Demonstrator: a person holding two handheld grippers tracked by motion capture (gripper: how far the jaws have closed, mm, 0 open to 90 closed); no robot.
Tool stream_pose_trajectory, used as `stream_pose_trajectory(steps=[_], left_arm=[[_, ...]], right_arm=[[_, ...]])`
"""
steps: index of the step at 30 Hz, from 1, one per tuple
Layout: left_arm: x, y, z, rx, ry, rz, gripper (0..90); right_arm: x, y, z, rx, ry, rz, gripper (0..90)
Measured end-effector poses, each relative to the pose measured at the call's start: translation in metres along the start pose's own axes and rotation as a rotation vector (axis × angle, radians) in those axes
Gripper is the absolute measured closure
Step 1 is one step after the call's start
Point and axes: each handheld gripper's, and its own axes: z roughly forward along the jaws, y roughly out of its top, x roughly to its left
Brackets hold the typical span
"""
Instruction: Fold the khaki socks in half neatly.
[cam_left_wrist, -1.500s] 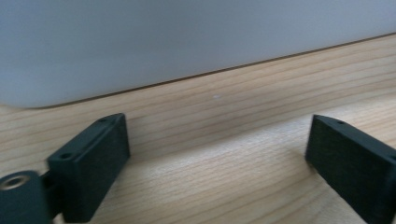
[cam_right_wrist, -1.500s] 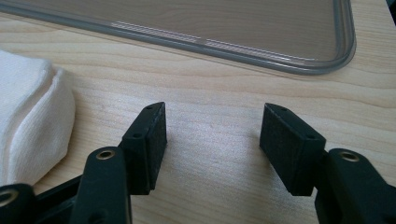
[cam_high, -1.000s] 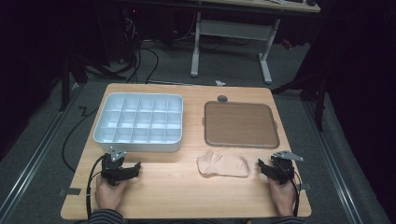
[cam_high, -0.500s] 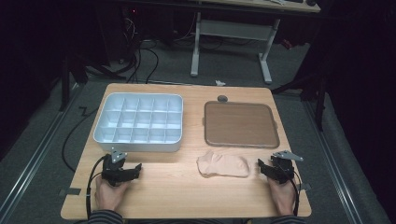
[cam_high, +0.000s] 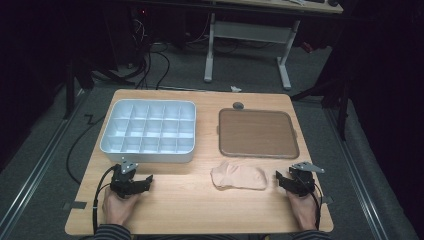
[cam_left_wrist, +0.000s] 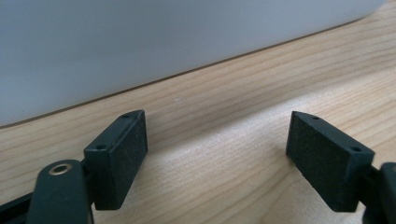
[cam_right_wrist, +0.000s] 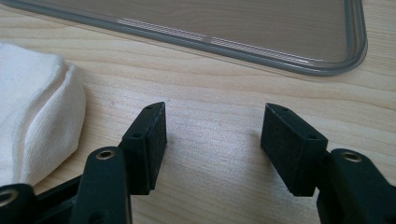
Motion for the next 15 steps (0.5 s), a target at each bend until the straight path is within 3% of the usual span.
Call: stream_pose_trajectory(steps=[2,4,9,11,12,15], left_arm=[[-0.001,0.002,-0.001,-0.015,-0.047,-0.021,23.7],[-0.004,0.002,-0.003,-0.026,-0.057,-0.020,24.3],[-0.015,0.007,-0.005,-0.018,-0.085,0.028,27.1],[-0.025,0.014,-0.005,0.002,-0.132,0.044,28.8],[-0.025,0.014,-0.005,0.002,-0.132,0.044,29.5],[-0.042,0.022,-0.002,-0.004,-0.185,0.080,31.7]], right_arm=[[0.000,0.000,0.000,-0.001,-0.007,0.003,43.2],[0.000,0.000,0.000,-0.002,-0.010,0.004,43.9],[-0.001,-0.002,-0.003,-0.008,-0.011,0.031,49.9],[-0.002,-0.004,-0.009,-0.039,0.009,0.067,53.1],[-0.002,-0.004,-0.009,-0.039,0.009,0.067,53.1],[0.001,-0.005,-0.017,-0.054,0.013,0.045,56.7]])
